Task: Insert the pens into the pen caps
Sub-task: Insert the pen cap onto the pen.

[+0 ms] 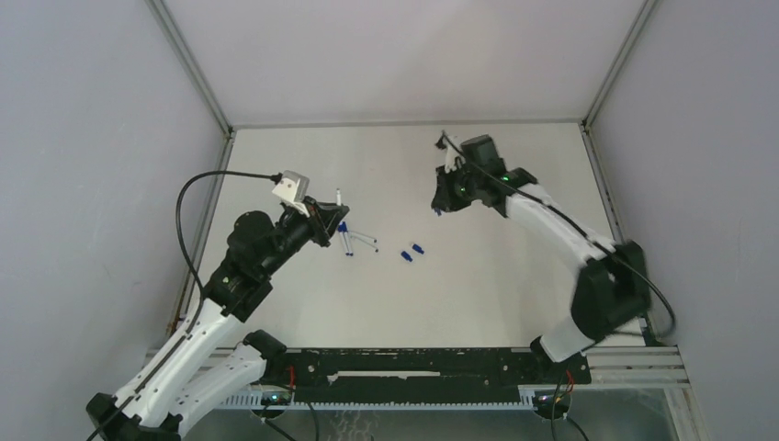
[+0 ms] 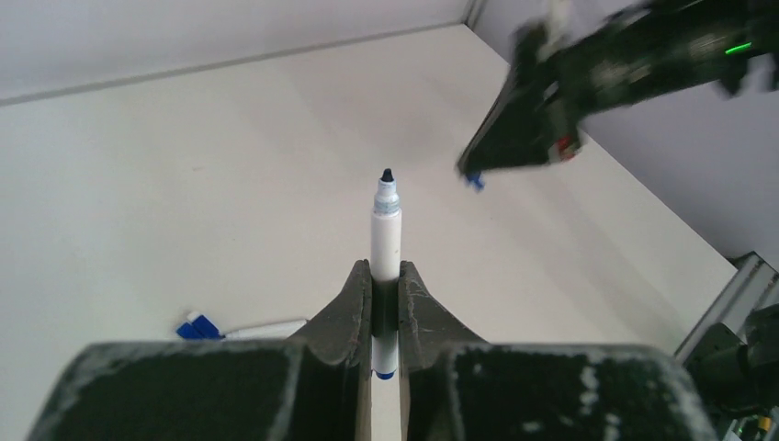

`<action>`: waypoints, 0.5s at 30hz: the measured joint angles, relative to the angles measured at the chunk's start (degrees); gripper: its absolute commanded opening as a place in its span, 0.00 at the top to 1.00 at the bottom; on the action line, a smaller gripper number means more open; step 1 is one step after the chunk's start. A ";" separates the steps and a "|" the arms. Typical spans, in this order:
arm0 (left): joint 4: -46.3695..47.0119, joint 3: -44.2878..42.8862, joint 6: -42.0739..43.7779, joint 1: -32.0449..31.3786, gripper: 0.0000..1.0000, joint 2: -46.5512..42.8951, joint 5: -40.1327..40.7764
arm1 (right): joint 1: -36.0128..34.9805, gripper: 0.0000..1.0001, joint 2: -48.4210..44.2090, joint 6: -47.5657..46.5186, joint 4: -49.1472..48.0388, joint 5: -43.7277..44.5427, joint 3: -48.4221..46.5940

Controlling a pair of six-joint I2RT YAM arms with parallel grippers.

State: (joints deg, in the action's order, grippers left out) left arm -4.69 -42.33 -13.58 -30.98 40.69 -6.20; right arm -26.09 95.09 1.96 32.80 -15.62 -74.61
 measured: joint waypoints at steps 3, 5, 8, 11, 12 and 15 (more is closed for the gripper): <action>-0.15 -1.18 -1.01 -2.23 1.00 2.62 -0.26 | -0.83 1.00 -15.06 2.60 -8.35 -2.95 4.37; -0.11 -3.45 -1.51 -5.31 1.00 5.11 -0.33 | -1.88 1.00 -23.39 4.92 -14.91 -3.80 6.80; 0.33 -7.08 -2.05 -9.20 1.00 8.09 -0.50 | -3.72 1.00 -32.79 8.13 -21.90 -4.17 10.10; 1.25 -11.82 -3.23 -12.26 1.00 11.04 -0.55 | -5.27 1.00 -39.10 11.58 -26.75 -3.74 12.66; 1.51 -12.41 -3.52 -13.16 1.00 12.24 -0.59 | -5.66 1.00 -40.54 12.52 -27.96 -3.34 13.20; 2.01 -15.41 -4.83 -15.04 1.00 15.06 -1.09 | -6.43 1.00 -43.41 14.78 -30.77 -2.25 14.23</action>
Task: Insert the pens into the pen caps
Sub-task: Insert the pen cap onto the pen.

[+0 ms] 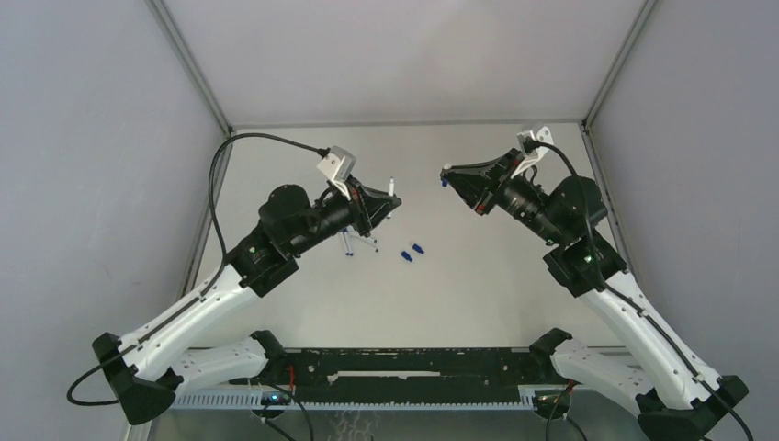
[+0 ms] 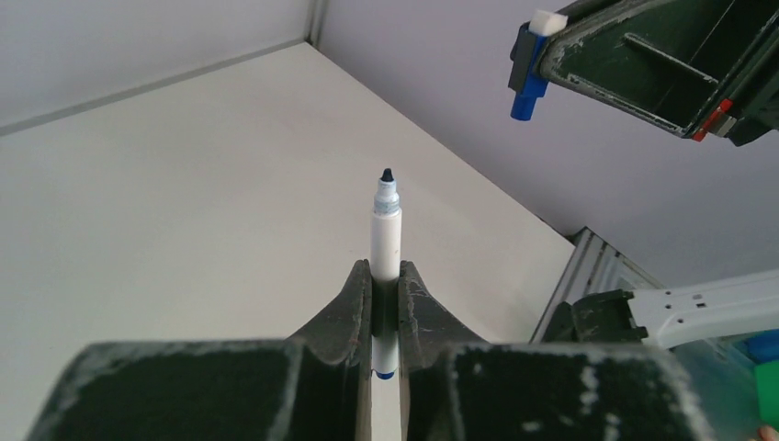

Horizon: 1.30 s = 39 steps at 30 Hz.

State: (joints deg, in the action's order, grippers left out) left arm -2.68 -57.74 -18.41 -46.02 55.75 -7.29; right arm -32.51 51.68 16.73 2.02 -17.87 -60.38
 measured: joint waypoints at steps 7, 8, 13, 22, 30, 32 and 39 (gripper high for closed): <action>-0.39 -3.65 -1.20 -2.51 1.00 2.75 -1.16 | -0.66 1.00 -4.13 3.76 -4.22 1.86 1.09; -0.42 -3.85 -1.20 -2.67 1.00 2.75 -1.38 | -0.74 1.00 -4.52 4.22 -4.90 1.90 1.09; -0.39 -4.11 -1.18 -3.13 1.00 2.73 -2.54 | -1.95 1.00 -5.03 5.90 -8.39 1.75 1.09; 2.29 -4.11 -0.09 -7.34 1.00 2.73 -8.66 | -4.92 1.00 -3.98 6.75 -13.79 -1.66 1.14; 3.91 -4.11 1.40 -7.39 1.00 2.78 -12.57 | -6.40 1.00 -2.80 6.67 -15.28 -4.31 1.20; 3.96 -4.11 1.55 -7.39 1.00 2.89 -13.29 | -6.49 1.00 -2.51 6.69 -15.61 -4.76 1.20; 4.04 -4.11 1.95 -7.45 1.00 3.45 -14.47 | -6.64 1.00 -1.33 6.78 -16.00 -6.32 1.22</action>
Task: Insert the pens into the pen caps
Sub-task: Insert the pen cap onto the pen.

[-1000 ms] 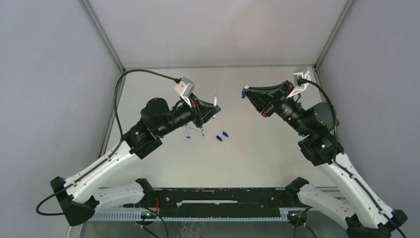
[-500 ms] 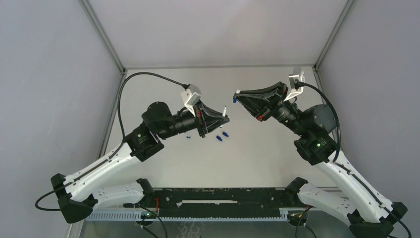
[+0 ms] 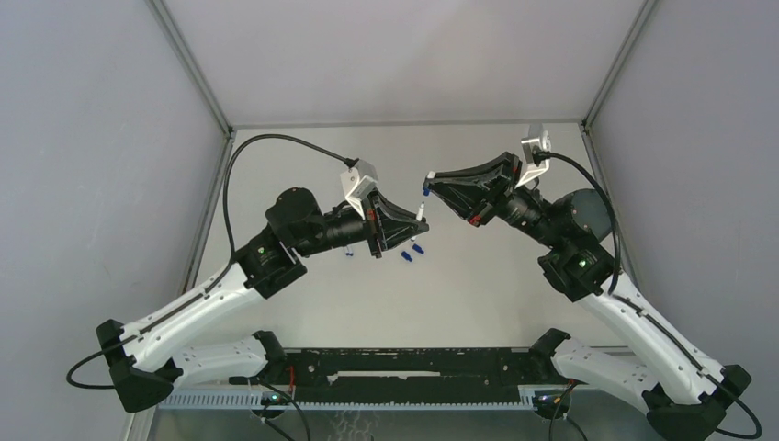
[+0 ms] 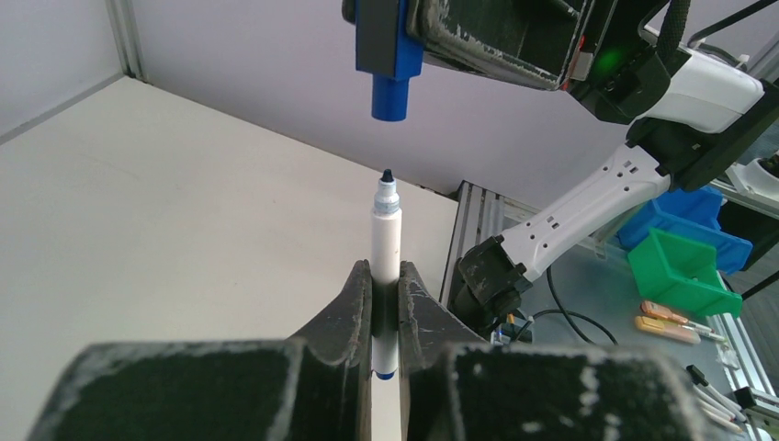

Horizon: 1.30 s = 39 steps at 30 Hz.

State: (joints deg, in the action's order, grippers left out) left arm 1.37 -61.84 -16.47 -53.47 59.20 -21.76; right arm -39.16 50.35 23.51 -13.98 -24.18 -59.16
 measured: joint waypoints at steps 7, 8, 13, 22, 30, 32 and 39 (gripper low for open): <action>0.07 0.00 0.00 0.00 1.00 0.00 0.02 | 0.00 1.00 0.90 0.02 0.09 -0.90 0.00; 0.07 0.00 0.00 0.00 1.00 0.00 0.04 | 0.00 1.00 0.98 0.02 0.11 -1.03 0.00; 0.07 0.00 0.02 0.00 1.00 -0.04 0.13 | -0.02 1.00 0.98 0.02 0.13 -1.70 0.15; 0.17 0.00 0.02 0.00 1.00 -0.46 0.76 | -0.15 1.00 0.98 0.07 0.33 -2.95 0.20; 0.20 0.00 0.02 -0.02 1.00 -0.61 1.53 | -0.26 1.00 0.98 0.07 0.72 -3.39 0.20; 0.20 0.00 0.04 -0.04 1.00 -0.70 1.66 | -0.26 1.00 1.01 0.07 0.72 -3.39 0.20; -0.22 0.00 0.44 -0.04 1.00 -0.90 2.14 | -0.33 1.00 1.51 0.04 1.90 -3.61 0.20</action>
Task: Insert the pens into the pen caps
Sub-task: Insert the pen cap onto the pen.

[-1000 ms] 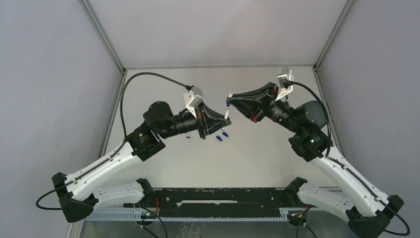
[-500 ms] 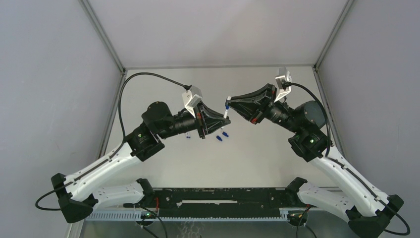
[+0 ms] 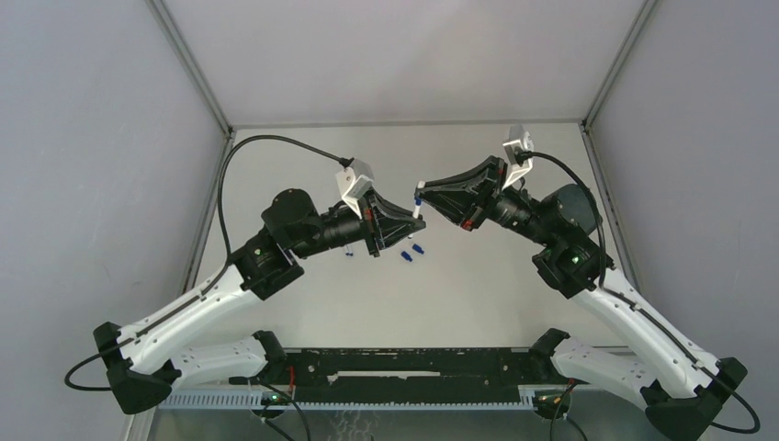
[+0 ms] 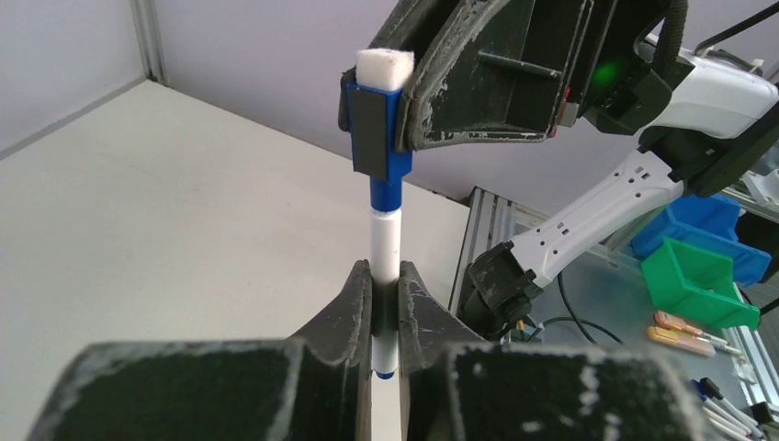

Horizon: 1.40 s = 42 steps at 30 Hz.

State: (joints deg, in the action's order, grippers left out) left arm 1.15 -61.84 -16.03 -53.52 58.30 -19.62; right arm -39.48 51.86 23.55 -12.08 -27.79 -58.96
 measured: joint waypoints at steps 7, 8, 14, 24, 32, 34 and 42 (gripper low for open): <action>-1.40 0.00 0.04 0.02 1.00 -0.13 1.20 | -0.39 1.00 0.94 -0.04 0.79 0.04 0.00; -1.53 0.00 0.04 0.02 1.00 -0.13 1.38 | -0.42 0.97 1.01 -0.07 0.79 0.11 0.00; -2.25 0.13 0.13 -0.04 1.00 -0.76 2.58 | -0.83 0.74 1.11 -0.17 1.07 0.50 0.00; 1.07 0.15 0.46 -0.09 1.00 -2.19 4.04 | -1.68 0.57 0.96 -0.20 3.80 -0.31 0.11; 1.38 0.15 0.59 -0.11 1.00 -2.34 4.33 | -1.70 0.41 -0.28 -0.35 3.67 0.39 0.13; 1.38 0.15 0.59 -0.11 1.00 -2.34 4.31 | -1.70 0.37 -0.76 -0.46 2.49 1.01 0.15; 1.38 0.15 0.59 -0.11 1.00 -2.27 3.74 | -1.75 0.33 1.40 -1.16 0.87 2.08 -3.76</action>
State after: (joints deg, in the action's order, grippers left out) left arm 2.52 -61.69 -15.44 -53.63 56.03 -15.88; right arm -41.23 53.25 22.39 -11.20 -25.71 -62.72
